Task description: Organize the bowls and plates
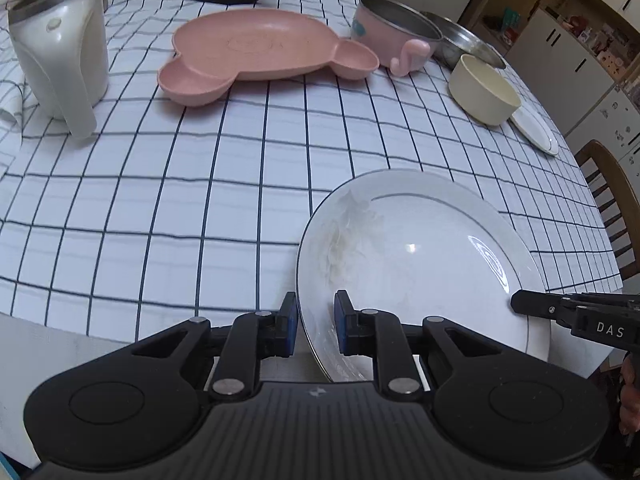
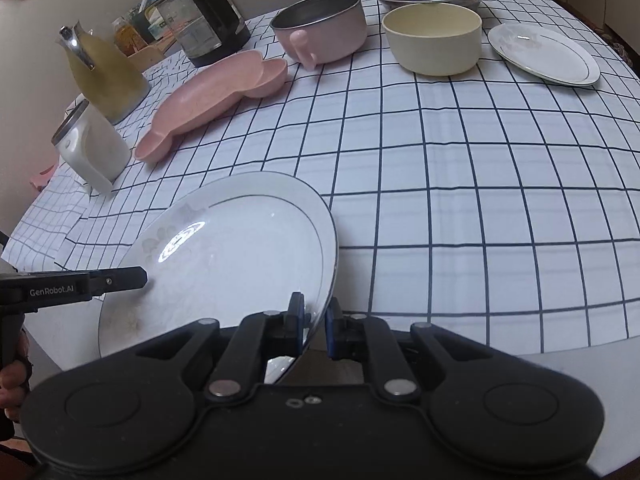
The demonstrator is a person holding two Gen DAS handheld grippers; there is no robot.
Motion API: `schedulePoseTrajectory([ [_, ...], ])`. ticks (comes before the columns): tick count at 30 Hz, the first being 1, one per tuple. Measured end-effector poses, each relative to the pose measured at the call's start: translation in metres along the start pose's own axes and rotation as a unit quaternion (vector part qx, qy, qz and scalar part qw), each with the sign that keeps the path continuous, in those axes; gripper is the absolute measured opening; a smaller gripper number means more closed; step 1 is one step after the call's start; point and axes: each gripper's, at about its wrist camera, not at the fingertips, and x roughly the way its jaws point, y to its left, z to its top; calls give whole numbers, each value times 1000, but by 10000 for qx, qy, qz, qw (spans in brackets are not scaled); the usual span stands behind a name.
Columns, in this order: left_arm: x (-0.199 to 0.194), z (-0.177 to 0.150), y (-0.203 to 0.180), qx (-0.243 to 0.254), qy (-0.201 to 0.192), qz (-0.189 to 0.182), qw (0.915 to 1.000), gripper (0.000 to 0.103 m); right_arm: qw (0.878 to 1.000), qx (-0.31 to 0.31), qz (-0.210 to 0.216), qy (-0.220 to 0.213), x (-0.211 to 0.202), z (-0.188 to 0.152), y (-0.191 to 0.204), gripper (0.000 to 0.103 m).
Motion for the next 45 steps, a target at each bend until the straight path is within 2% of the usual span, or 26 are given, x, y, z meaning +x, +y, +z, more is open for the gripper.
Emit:
schedulePoseTrajectory([
  [11, 3, -3, -1, 204, 75, -6, 9998, 18, 9997, 21, -207, 162, 8, -8, 1, 14],
  [16, -1, -2, 4, 151, -11, 52, 9999, 18, 9991, -173, -369, 146, 6, -6, 7, 20],
  [26, -28, 3, -3, 475, -548, 86, 9973, 20, 9976, -313, -603, -152, -15, -6, 14, 26],
  [29, -37, 6, -9, 604, -753, -6, 9953, 31, 9972, -346, -599, -279, -22, -4, 22, 31],
  [30, -40, 7, -11, 649, -823, -36, 9945, 41, 9971, -351, -593, -317, -24, -3, 24, 31],
  [31, -43, 8, -13, 695, -915, -44, 9934, 61, 9970, -365, -584, -351, -27, -3, 26, 32],
  [33, -52, 9, -17, 762, -1157, -55, 9903, 75, 9967, -398, -557, -425, -32, -3, 31, 33],
  [38, -60, 17, -28, 940, -1333, -243, 9863, 75, 9954, -398, -574, -658, -47, 1, 40, 38],
  [45, -72, 28, -54, 1235, -1608, -518, 9779, 78, 9909, -379, -678, -1098, -73, 9, 45, 62],
])
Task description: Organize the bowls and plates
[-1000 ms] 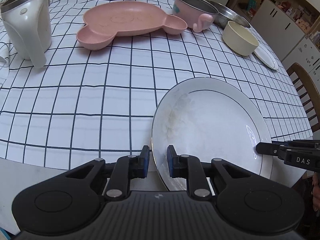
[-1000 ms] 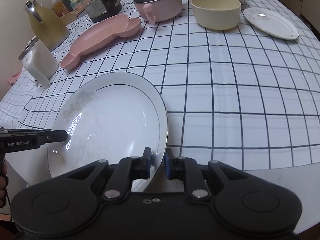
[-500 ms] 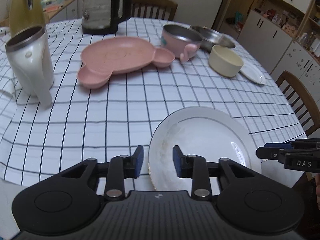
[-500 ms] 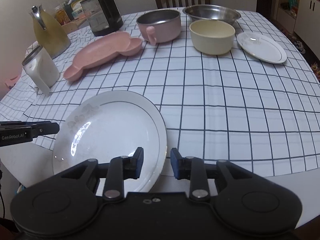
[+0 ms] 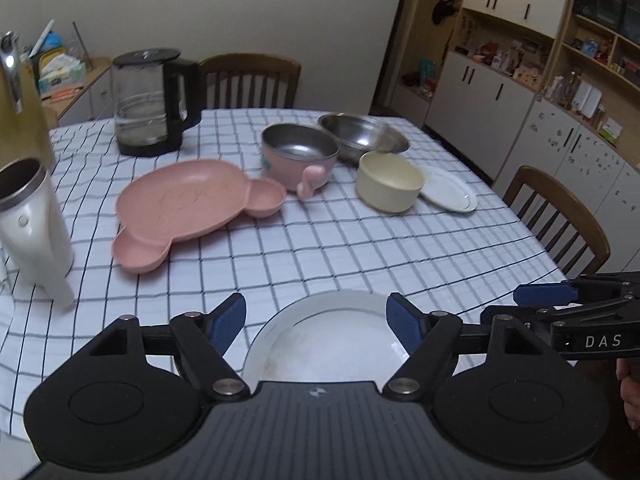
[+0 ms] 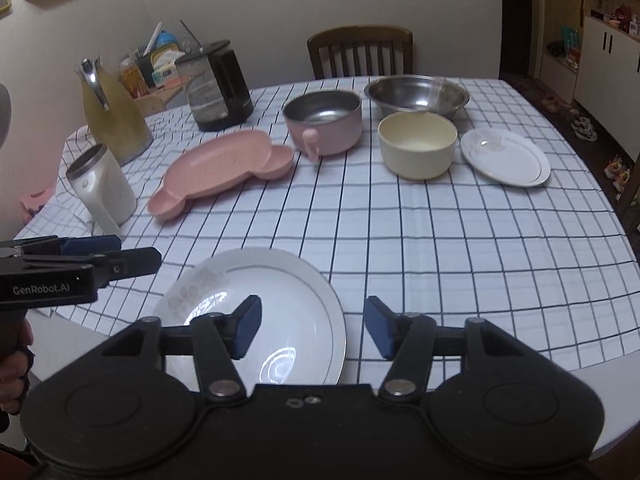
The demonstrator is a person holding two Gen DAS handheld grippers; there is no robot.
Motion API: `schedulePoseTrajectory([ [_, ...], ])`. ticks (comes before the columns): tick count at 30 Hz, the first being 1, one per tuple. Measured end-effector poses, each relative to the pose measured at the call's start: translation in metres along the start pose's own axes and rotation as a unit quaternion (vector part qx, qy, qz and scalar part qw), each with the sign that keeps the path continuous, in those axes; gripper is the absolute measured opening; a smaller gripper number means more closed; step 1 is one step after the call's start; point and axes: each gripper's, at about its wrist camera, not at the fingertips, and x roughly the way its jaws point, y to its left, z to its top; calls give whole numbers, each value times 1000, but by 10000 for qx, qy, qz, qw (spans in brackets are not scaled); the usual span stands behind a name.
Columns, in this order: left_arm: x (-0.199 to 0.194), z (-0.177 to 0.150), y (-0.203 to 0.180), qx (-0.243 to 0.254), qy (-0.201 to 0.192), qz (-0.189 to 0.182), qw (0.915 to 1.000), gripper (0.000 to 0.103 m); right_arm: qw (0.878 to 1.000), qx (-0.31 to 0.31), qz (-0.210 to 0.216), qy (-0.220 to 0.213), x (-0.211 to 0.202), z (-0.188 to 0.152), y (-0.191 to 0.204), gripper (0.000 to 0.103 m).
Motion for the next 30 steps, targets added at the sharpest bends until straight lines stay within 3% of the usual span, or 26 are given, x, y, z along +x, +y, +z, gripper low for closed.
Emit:
schedulePoseTrajectory([
  [6, 3, 18, -20, 68, -163, -124, 9998, 79, 9990, -38, -190, -401, -18, 13, -8, 80],
  [18, 37, 67, -79, 140, -379, 189, 9990, 80, 9953, -101, -487, -832, -27, 50, -69, 95],
  [20, 46, 76, -92, 145, -418, 238, 9987, 86, 9947, -101, -511, -881, -26, 58, -85, 99],
  [22, 57, 85, -105, 100, -434, 289, 9986, 101, 9946, -142, -510, -897, -24, 67, -101, 99],
  [30, 110, 116, -152, -58, -494, 461, 9977, 102, 9941, -336, -475, -919, -7, 105, -169, 102],
])
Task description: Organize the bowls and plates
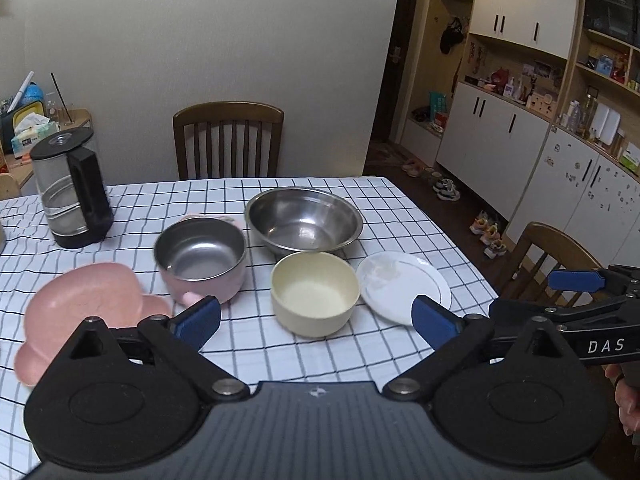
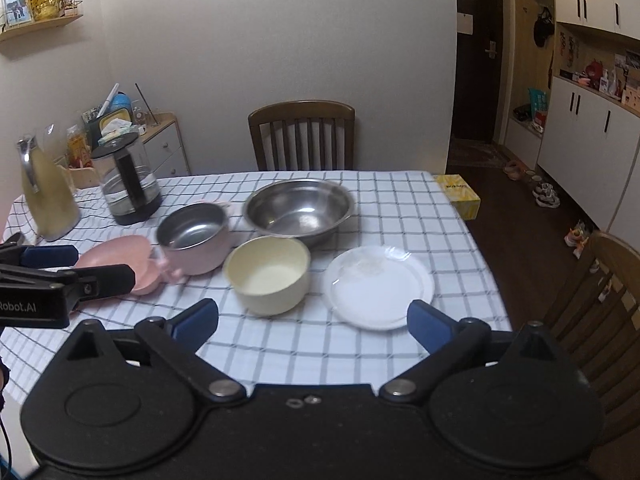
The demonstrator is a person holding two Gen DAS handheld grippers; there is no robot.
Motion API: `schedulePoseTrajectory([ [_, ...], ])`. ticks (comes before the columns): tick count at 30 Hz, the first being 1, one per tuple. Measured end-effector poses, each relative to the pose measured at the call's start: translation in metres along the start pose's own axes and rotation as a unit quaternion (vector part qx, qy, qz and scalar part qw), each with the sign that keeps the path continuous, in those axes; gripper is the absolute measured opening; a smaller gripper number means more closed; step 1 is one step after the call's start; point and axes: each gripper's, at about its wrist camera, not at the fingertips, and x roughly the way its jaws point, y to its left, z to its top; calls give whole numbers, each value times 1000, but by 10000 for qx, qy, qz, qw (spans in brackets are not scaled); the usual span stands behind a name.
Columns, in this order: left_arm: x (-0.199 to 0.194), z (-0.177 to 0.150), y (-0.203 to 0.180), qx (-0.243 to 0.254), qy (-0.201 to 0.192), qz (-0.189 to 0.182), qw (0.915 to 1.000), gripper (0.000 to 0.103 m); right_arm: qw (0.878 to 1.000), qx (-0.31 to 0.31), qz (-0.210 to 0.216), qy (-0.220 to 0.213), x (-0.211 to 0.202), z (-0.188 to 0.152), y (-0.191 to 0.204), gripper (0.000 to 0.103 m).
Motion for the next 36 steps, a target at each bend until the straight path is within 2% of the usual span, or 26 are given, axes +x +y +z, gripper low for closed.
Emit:
schedulePoseTrajectory([
  [7, 56, 11, -39, -220, 332, 12, 9992, 102, 9997, -126, -19, 192, 38, 20, -64, 102],
  [13, 100, 11, -64, -424, 593, 368, 9967, 102, 9983, -309, 12, 503, 80, 34, -103, 102],
  [17, 126, 8, -73, -645, 837, 528, 9930, 102, 9967, -447, 32, 673, 106, 36, -121, 101],
  [24, 163, 1, -81, -1190, 1265, 354, 9842, 102, 9922, -597, 229, 1068, 149, 41, -140, 97],
  [29, 184, -3, -89, -1185, 1381, 330, 9828, 102, 9880, -735, 387, 1303, 177, 46, -145, 94],
  [32, 195, -5, -89, -1325, 1459, 285, 9800, 101, 9854, -742, 466, 1459, 194, 48, -150, 88],
  [36, 206, -8, -86, -1500, 1596, 120, 9756, 85, 9818, -733, 582, 1653, 212, 50, -153, 79],
])
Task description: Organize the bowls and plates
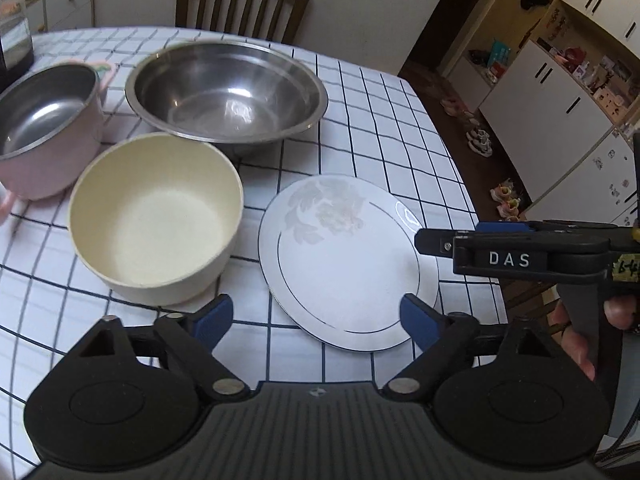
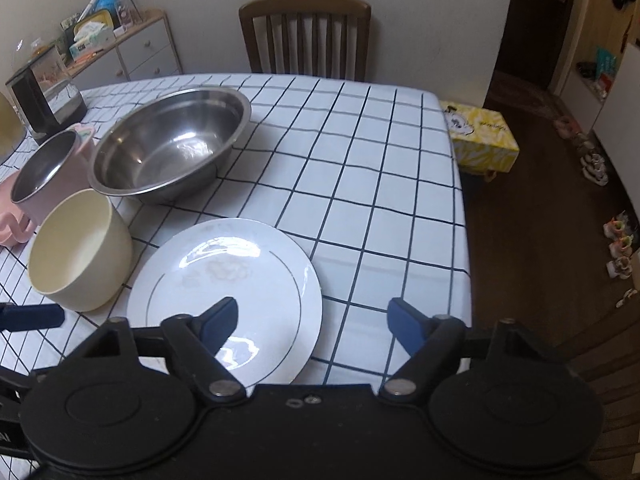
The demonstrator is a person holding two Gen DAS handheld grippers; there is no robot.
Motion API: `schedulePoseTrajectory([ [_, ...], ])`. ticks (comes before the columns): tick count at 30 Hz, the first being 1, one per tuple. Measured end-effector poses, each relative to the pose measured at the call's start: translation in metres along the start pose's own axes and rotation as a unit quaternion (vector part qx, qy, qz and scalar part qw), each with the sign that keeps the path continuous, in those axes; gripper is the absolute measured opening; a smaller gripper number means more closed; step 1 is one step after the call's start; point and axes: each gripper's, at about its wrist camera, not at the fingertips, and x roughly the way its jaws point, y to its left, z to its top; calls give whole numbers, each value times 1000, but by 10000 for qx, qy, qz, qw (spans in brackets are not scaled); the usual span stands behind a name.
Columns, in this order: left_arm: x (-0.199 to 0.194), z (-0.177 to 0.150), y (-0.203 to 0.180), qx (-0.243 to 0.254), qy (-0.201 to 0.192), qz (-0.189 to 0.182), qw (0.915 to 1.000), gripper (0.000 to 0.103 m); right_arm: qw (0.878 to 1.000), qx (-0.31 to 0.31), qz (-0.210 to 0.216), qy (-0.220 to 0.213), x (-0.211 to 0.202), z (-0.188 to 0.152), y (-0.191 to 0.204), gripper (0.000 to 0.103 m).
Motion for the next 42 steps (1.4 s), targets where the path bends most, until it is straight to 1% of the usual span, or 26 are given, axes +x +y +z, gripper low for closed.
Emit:
schedulePoseTrajectory([
  [1, 2, -1, 1, -50, 28, -28, 10000, 80, 10000, -4, 36, 31, 3, 1, -1, 77],
  [3, 9, -2, 3, -83, 114, -63, 9999, 74, 9999, 9, 130, 89, 8, 2, -3, 75],
  [4, 12, -2, 4, -106, 140, -46, 9998, 71, 9997, 18, 216, 127, 12, 3, -4, 72],
  [6, 16, -1, 5, -161, 163, -79, 9997, 68, 9992, 29, 339, 198, 17, 4, -6, 67],
  [7, 19, 0, 6, -169, 175, -66, 9997, 68, 9990, 41, 379, 240, 21, 5, -8, 63],
  [11, 25, 1, 8, -236, 202, -46, 9995, 67, 9983, 109, 474, 325, 30, 8, -12, 54],
  [12, 27, 1, 9, -258, 227, -59, 9994, 64, 9980, 141, 518, 343, 32, 8, -14, 49],
  [13, 29, 1, 10, -274, 256, -68, 9993, 60, 9976, 174, 571, 356, 34, 9, -15, 45],
  [14, 31, 1, 10, -293, 285, -47, 9992, 58, 9973, 198, 615, 362, 36, 9, -17, 45],
  [15, 31, 1, 12, -317, 296, -36, 9991, 53, 9970, 210, 642, 371, 37, 10, -17, 43],
  [16, 32, 1, 13, -347, 288, -25, 9990, 46, 9969, 219, 650, 377, 39, 10, -18, 38],
  [17, 32, 1, 15, -379, 288, -12, 9989, 43, 9967, 246, 678, 383, 40, 11, -19, 36],
  [20, 34, 5, 19, -437, 267, -14, 9987, 36, 9961, 321, 732, 382, 43, 12, -22, 32],
  [21, 34, 6, 19, -440, 277, -6, 9986, 32, 9960, 332, 729, 383, 43, 13, -22, 31],
  [22, 35, 6, 19, -437, 271, 1, 9987, 32, 9959, 343, 741, 391, 45, 13, -23, 27],
  [23, 35, 6, 19, -430, 263, 14, 9987, 31, 9956, 366, 763, 393, 46, 13, -25, 25],
  [25, 35, 6, 19, -418, 259, 49, 9988, 25, 9955, 420, 759, 388, 47, 14, -27, 22],
  [26, 35, 6, 19, -440, 254, 62, 9987, 24, 9951, 437, 793, 392, 48, 14, -27, 18],
  [30, 35, 6, 22, -444, 254, 106, 9986, 18, 9950, 463, 813, 357, 47, 13, -28, 16],
  [35, 34, 7, 24, -327, 243, 114, 9991, 16, 9943, 545, 856, 329, 43, 9, -30, 14],
  [39, 30, 4, 23, -285, 220, 151, 9992, 16, 9955, 478, 762, 296, 35, 0, -24, 13],
  [42, 27, 2, 25, -279, 237, 109, 9993, 16, 9955, 495, 752, 291, 29, -8, -22, 13],
])
